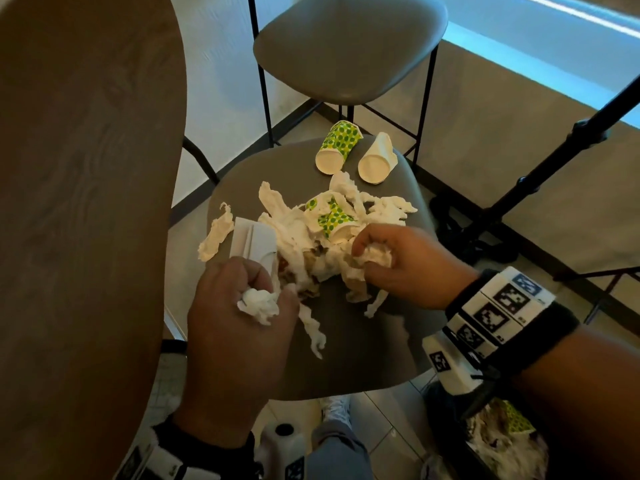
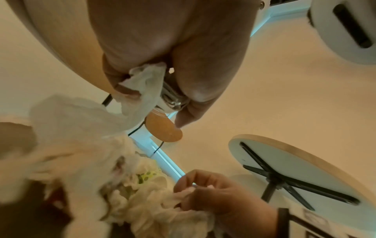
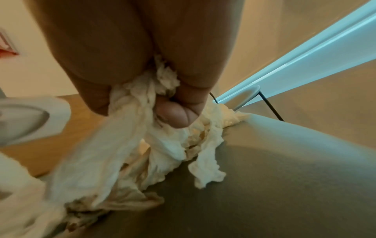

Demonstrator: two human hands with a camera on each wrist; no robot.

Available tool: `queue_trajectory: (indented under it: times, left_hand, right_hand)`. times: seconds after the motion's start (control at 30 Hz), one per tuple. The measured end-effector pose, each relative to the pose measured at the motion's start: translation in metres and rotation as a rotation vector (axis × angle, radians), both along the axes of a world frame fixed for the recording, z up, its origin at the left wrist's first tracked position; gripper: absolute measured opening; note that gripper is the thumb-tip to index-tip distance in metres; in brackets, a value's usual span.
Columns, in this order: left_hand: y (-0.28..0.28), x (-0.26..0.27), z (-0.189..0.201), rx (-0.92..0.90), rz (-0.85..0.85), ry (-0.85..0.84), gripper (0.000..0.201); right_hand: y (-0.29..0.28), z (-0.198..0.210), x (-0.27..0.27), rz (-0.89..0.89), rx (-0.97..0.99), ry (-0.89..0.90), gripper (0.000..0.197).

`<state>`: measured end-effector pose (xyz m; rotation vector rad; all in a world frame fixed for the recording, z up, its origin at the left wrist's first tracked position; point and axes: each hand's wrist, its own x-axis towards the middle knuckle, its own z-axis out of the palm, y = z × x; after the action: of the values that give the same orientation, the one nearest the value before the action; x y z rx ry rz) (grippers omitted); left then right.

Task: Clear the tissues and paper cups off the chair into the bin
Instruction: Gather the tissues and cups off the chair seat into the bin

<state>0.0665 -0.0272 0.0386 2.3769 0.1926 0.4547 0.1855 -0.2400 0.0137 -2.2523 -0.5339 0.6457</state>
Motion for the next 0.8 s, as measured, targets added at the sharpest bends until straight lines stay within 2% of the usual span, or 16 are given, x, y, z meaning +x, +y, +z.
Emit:
queue_trajectory:
  times: [0.07, 0.23, 0.4, 0.6, 0.7, 0.8]
  left_hand:
    - [-0.007, -0.003, 0.001, 0.010, -0.020, -0.031, 0.041]
    - [-0.009, -0.002, -0.003, -0.012, -0.030, -0.053, 0.040]
    - [-0.009, -0.001, -0.006, -0.004, -0.046, -0.060, 0.049]
    - [-0.015, -0.003, -0.014, -0.044, -0.040, -0.029, 0.056]
    - [-0.015, -0.004, -0.014, -0.035, -0.052, -0.035, 0.048]
    - [-0.018, -0.003, -0.010, -0.024, -0.045, -0.024, 0.049]
  right_hand:
    - [0.003, 0.001, 0.000, 0.027, -0.018, -0.007, 0.022]
    - [0.006, 0.023, 0.006, -0.076, 0.115, -0.082, 0.012]
    - [0.006, 0.048, 0.010, -0.071, 0.166, -0.168, 0.008]
    - [0.003, 0.039, 0.010, -0.030, 0.099, -0.158, 0.008]
    - [-0.004, 0.050, 0.009, -0.107, 0.215, -0.178, 0.007]
    - [-0.016, 0.062, 0.009, -0.150, 0.374, -0.218, 0.006]
